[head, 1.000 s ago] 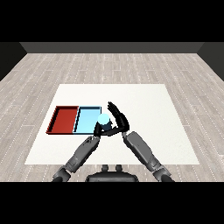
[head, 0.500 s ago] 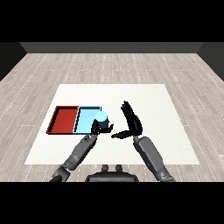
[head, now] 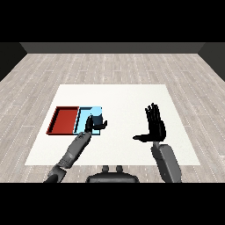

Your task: Pick the blue can and put it in the blue box

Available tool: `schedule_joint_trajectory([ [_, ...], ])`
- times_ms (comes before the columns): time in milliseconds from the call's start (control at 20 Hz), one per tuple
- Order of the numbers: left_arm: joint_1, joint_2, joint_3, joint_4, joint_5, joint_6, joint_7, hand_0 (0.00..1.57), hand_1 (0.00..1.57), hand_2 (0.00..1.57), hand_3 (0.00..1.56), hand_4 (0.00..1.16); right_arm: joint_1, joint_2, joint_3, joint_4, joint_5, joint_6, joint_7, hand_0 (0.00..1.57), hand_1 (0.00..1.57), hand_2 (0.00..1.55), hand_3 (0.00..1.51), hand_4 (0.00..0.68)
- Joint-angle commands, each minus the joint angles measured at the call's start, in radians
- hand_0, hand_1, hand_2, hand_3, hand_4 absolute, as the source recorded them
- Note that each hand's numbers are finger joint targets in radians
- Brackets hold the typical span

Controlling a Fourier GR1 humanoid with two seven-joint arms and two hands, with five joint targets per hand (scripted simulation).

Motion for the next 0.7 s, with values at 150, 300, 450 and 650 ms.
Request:
schedule_joint_trajectory([
  [150,-0.090,0.071,0.121,0.191,-0.003,0.012,0.070,1.57,1.57,1.57,1.50,1.12,0.038,-0.027,-0.082,0.010,-0.009,0.008,0.004,0.00,0.00,0.00,0.00,0.000],
  [300,-0.118,0.169,0.195,0.325,0.037,-0.072,0.077,1.57,1.57,1.57,1.51,1.08,0.062,-0.026,-0.091,0.003,-0.014,0.018,-0.015,0.00,0.00,0.00,0.00,0.000],
  [450,-0.147,0.209,0.221,0.414,0.019,-0.091,0.078,1.57,1.57,1.57,1.52,1.07,0.074,0.013,-0.059,0.034,0.027,0.022,-0.069,0.00,0.00,0.00,0.00,0.000],
  [650,-0.250,0.184,0.229,0.602,-0.018,-0.055,0.129,1.57,1.57,1.57,1.49,1.05,0.019,0.003,-0.085,0.070,0.040,-0.015,-0.007,0.00,0.00,0.00,0.00,0.000],
])
